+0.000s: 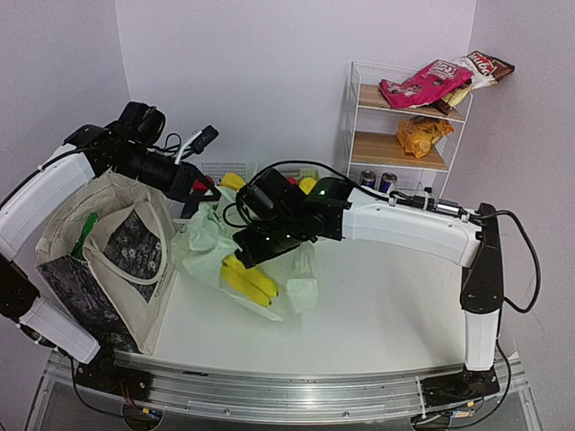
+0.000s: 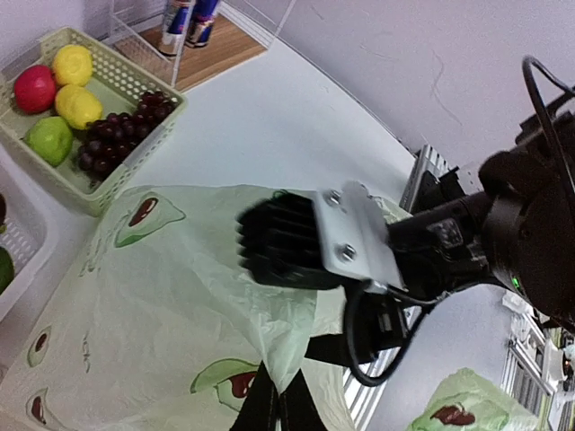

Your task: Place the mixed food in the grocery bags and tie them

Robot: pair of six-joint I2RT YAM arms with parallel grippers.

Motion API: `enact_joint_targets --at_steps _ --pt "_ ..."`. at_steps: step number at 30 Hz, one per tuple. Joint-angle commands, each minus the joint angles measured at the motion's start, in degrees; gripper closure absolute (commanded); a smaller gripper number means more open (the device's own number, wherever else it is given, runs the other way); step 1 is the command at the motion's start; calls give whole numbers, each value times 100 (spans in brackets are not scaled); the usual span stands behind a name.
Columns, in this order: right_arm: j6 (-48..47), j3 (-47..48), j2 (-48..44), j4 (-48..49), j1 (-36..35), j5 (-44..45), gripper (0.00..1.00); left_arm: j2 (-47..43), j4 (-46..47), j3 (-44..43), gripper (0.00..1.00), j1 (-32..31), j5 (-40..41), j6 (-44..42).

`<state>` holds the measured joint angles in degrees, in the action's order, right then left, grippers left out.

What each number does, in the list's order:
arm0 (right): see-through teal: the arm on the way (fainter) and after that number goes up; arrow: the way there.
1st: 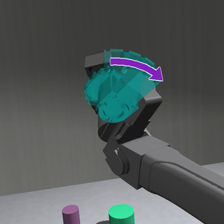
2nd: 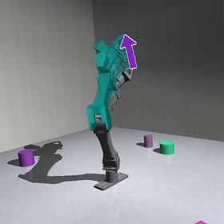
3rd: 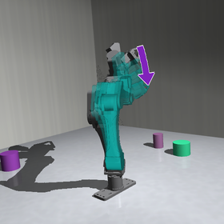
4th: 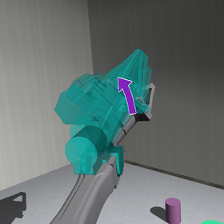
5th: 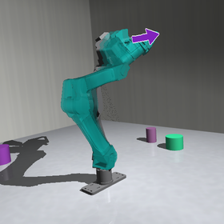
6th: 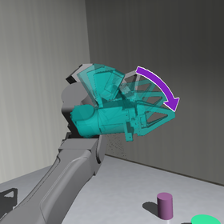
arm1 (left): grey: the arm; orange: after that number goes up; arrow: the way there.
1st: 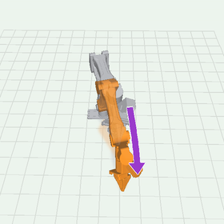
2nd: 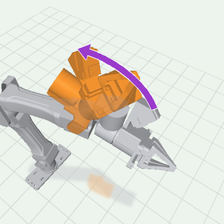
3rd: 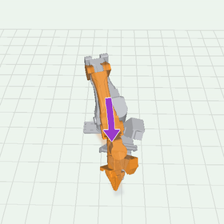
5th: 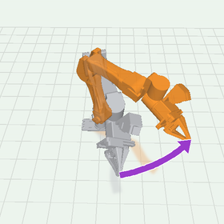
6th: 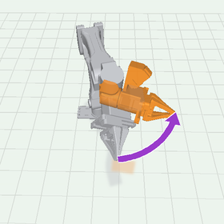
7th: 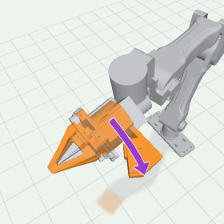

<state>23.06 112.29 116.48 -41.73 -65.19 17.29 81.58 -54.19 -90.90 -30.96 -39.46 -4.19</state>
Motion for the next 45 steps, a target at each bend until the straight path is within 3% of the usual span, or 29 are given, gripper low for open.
enact_joint_targets --at_steps 1,5,9,13,19,26,31,36,45 --pt "-731 360 -231 148 10 -658 26 5 -409 -125 100 407 -33 111" --pt "-976 733 -603 147 193 -1167 22 -185 -444 315 100 506 306 79" --pt "-572 1073 -888 121 826 -1616 25 -460 -295 562 100 560 1121 -508" --pt "-446 957 -878 115 1438 -896 27 -1144 262 1359 100 556 1606 -1505" --pt "-1212 1498 165 103 1861 -38 32 -1588 -166 1852 100 556 977 -2430" --pt "-1679 2585 1919 73 2497 -541 37 -1598 -257 1866 100 556 785 -2256" --pt "-1496 3439 2910 42 2775 -1138 28 -1421 -254 1859 100 556 679 -1967" --pt "-1360 3760 3379 42 2864 -1231 17 -1311 -262 1815 100 555 678 -1863" --pt "-1139 3836 3876 18 2869 -1481 17 -1258 -215 1850 100 556 705 -1796"
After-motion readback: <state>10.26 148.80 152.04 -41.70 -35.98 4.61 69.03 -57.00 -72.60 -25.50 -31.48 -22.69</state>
